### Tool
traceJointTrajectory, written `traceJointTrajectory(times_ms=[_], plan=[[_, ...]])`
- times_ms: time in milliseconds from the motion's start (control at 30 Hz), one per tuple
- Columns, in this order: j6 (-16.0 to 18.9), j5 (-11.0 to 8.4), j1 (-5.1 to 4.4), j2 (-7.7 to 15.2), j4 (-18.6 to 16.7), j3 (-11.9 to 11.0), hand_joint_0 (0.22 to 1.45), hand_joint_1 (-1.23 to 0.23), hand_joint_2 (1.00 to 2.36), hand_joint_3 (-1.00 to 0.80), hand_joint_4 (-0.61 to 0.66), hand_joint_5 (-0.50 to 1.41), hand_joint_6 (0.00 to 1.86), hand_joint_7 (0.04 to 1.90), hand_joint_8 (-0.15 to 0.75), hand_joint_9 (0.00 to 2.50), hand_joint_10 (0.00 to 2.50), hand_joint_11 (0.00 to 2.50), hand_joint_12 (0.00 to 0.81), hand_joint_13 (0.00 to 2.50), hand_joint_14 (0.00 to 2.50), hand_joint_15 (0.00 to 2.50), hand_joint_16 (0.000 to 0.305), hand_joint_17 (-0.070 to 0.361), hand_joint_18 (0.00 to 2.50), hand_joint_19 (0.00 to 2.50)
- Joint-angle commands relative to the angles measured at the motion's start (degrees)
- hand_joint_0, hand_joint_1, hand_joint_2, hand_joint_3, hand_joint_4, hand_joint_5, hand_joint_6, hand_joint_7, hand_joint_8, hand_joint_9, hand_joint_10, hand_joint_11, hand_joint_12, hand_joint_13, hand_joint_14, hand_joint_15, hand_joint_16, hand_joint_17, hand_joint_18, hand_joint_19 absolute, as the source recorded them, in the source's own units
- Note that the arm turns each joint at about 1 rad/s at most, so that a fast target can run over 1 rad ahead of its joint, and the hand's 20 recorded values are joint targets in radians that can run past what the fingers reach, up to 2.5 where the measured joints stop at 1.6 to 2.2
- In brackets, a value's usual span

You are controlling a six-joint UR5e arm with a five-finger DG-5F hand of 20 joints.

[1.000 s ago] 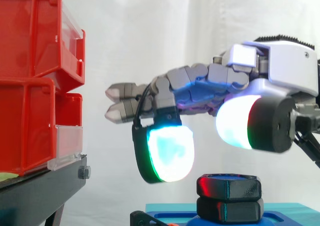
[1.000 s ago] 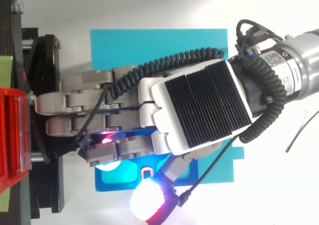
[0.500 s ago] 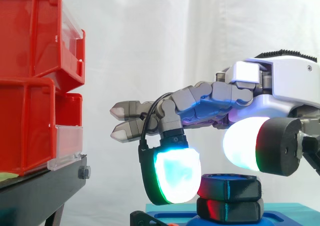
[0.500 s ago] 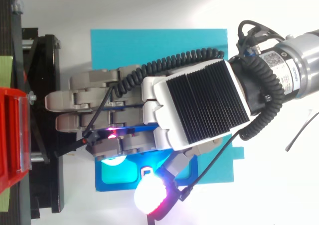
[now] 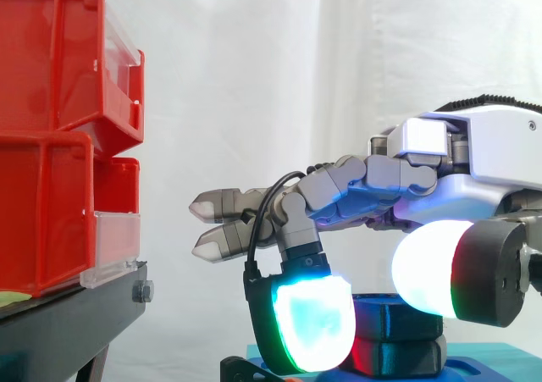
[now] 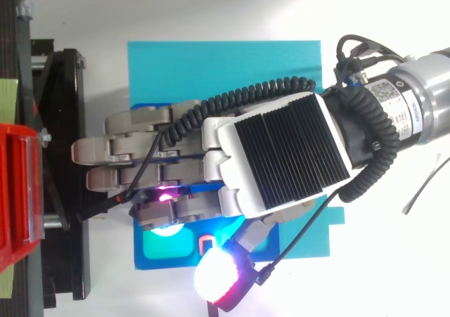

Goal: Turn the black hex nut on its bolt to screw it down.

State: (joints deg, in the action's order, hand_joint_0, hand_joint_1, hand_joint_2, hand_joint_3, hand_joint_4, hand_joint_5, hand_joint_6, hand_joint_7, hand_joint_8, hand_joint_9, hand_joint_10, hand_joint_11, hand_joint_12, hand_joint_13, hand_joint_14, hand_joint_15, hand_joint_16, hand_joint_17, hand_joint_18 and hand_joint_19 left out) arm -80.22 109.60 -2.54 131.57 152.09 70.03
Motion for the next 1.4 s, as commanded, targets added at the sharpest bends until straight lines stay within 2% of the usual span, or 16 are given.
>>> traceJointTrajectory(times_ms=[0,267,567,800,1367], plan=[[0.0,0.08,-0.01,-0.1,0.2,0.0,0.51,-0.36,1.00,-0.50,0.26,-0.13,0.65,1.24,0.266,0.32,0.00,0.00,0.337,0.08,0.00,0.00,0.047,0.106,0.16,0.12],[0.0,0.17,0.08,0.0,0.2,-0.1,0.51,-0.36,1.00,-0.50,0.25,-0.14,0.69,1.19,0.265,0.32,0.00,0.00,0.337,0.08,0.00,0.00,0.047,0.106,0.16,0.12],[0.1,1.31,0.95,-0.1,0.0,-0.1,0.52,-0.36,1.00,-0.50,0.24,-0.14,0.72,1.16,0.265,0.32,0.00,0.00,0.336,0.08,0.00,0.00,0.047,0.105,0.16,0.12],[0.2,1.93,2.01,-0.1,-2.0,-0.1,0.52,-0.36,1.00,-0.50,0.25,-0.14,0.72,1.16,0.266,0.33,0.00,0.00,0.336,0.08,0.00,0.00,0.047,0.105,0.16,0.12],[0.2,3.16,3.24,-0.1,-2.6,-0.1,0.52,-0.36,1.00,-0.50,0.25,-0.14,0.72,1.16,0.266,0.33,0.00,0.00,0.337,0.08,0.00,0.00,0.047,0.105,0.16,0.12]])
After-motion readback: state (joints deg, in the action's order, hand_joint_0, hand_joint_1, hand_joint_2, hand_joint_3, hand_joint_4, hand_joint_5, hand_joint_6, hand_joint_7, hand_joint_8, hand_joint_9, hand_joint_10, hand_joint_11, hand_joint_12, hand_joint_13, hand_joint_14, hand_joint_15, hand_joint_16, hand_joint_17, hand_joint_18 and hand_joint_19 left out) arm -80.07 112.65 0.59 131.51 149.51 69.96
